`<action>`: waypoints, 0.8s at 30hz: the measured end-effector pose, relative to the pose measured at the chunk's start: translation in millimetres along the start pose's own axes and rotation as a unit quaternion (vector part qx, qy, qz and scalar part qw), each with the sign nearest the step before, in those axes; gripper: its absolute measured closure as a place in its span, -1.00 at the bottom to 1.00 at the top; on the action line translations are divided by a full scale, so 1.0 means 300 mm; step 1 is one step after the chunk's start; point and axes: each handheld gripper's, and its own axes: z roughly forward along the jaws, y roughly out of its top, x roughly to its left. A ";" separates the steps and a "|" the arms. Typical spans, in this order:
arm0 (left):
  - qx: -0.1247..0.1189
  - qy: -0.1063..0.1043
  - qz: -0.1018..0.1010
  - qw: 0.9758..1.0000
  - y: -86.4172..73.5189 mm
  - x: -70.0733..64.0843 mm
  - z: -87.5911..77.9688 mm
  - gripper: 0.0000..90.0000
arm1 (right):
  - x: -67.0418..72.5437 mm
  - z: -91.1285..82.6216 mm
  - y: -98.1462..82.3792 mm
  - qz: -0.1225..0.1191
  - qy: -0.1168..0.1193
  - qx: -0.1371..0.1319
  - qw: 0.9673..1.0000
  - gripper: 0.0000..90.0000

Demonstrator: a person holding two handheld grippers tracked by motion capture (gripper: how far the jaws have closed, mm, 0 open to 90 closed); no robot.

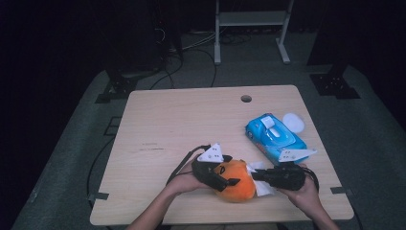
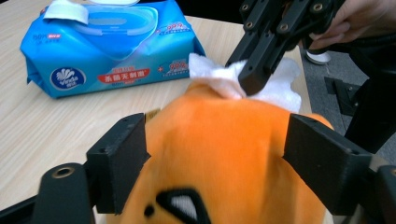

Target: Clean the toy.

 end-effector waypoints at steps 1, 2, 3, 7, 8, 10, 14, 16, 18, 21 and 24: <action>0.006 0.000 0.001 1.000 -0.001 0.001 0.009 -0.57 | 0.000 0.000 0.000 0.001 0.000 0.000 1.000 0.83; 0.015 -0.003 0.000 1.000 -0.006 0.003 0.022 -0.58 | -0.001 0.000 -0.001 0.001 -0.001 -0.001 1.000 0.83; 0.015 -0.011 -0.010 1.000 -0.018 0.009 0.034 -0.58 | -0.003 -0.001 -0.003 0.000 -0.001 0.000 1.000 0.83; 0.005 -0.032 -0.039 0.999 -0.061 0.023 0.055 -0.47 | -0.015 -0.007 -0.016 0.005 -0.004 0.003 1.000 0.83; 0.004 -0.035 -0.043 0.998 -0.068 0.024 0.056 -0.41 | -0.017 -0.008 -0.018 0.008 -0.005 0.003 1.000 0.83; 0.014 -0.029 -0.039 0.999 -0.069 0.021 0.053 -0.28 | -0.020 -0.009 -0.019 0.008 -0.005 0.003 1.000 0.83; 0.015 -0.002 -0.025 1.000 -0.063 0.000 0.050 -0.04 | -0.019 -0.009 -0.016 0.007 -0.008 0.001 1.000 0.82; 0.007 0.009 -0.025 1.000 -0.063 -0.009 0.045 0.05 | -0.021 -0.012 -0.015 0.006 -0.010 -0.002 1.000 0.82; -0.002 0.014 -0.027 1.000 -0.063 -0.015 0.041 0.15 | -0.023 -0.018 -0.016 0.009 -0.011 -0.006 1.000 0.82; -0.011 0.019 -0.033 0.999 -0.056 -0.019 0.032 0.27 | -0.028 -0.029 -0.017 0.014 -0.013 -0.012 1.000 0.82; -0.012 0.018 -0.035 0.999 -0.048 -0.018 0.023 0.32 | -0.032 -0.039 -0.016 0.016 -0.013 -0.020 1.000 0.82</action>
